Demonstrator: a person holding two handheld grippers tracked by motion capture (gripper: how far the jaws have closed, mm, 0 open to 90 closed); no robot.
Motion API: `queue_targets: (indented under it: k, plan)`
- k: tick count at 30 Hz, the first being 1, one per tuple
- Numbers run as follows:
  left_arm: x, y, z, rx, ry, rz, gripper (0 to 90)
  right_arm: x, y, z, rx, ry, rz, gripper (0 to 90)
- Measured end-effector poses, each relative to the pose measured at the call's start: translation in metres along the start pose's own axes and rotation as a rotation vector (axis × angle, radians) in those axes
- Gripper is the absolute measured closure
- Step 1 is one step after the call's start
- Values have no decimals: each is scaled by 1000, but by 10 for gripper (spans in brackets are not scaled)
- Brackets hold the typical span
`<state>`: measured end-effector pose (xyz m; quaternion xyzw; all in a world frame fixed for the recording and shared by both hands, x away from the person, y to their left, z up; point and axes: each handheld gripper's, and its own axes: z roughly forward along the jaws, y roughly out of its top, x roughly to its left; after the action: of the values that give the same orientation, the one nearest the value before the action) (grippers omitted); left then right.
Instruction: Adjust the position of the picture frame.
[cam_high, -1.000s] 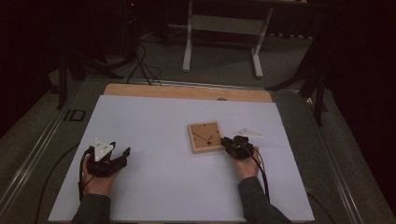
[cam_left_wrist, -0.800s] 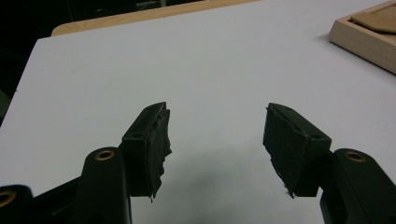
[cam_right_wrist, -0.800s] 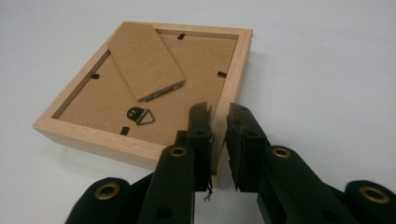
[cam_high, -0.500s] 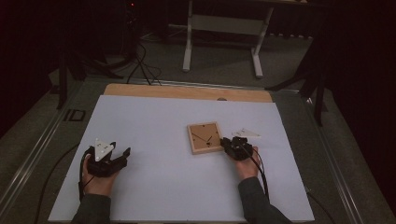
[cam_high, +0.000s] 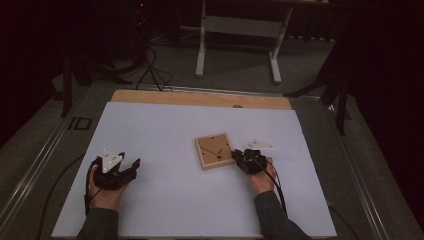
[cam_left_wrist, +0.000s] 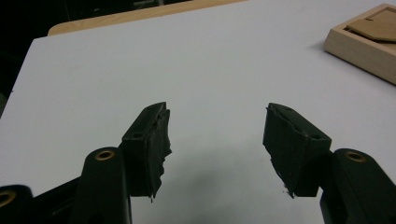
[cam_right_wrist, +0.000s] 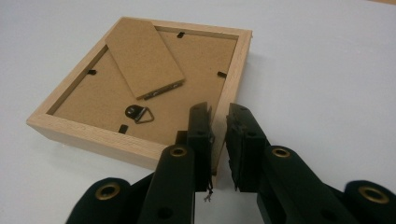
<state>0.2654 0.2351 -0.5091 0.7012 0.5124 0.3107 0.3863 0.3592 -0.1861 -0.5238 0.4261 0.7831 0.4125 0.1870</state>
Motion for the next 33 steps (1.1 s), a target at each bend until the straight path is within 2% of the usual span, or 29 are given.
queue_targets:
  k: [18, 33]
  plan:
    - [-1, 0, 1, 2, -5, 4, 408, 22, 1, 3, 6, 67, -87, 799]
    - [-4, 0, 1, 4, -24, 28, 450, 44, 1, 4, 13, 119, -160, 799]
